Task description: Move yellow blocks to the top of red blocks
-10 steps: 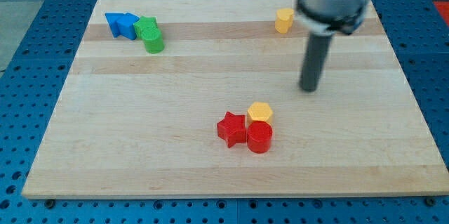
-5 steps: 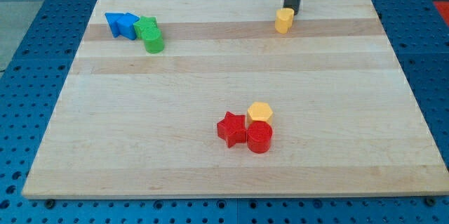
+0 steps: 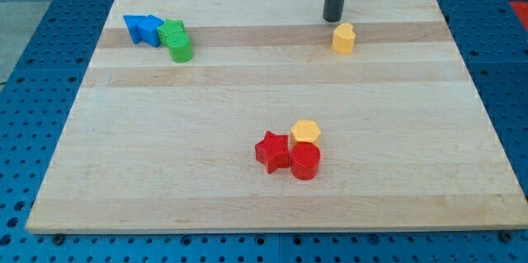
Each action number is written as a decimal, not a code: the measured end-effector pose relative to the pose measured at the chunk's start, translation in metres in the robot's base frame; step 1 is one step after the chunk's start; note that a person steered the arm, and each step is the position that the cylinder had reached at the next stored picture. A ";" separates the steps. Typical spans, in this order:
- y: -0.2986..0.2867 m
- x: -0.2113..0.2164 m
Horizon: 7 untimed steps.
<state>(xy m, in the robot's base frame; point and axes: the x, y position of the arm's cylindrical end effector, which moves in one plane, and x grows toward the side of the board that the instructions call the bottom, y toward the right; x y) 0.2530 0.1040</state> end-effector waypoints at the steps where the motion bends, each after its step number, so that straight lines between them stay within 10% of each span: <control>1: 0.000 0.022; 7: -0.003 0.154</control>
<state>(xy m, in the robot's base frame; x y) 0.4067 0.1012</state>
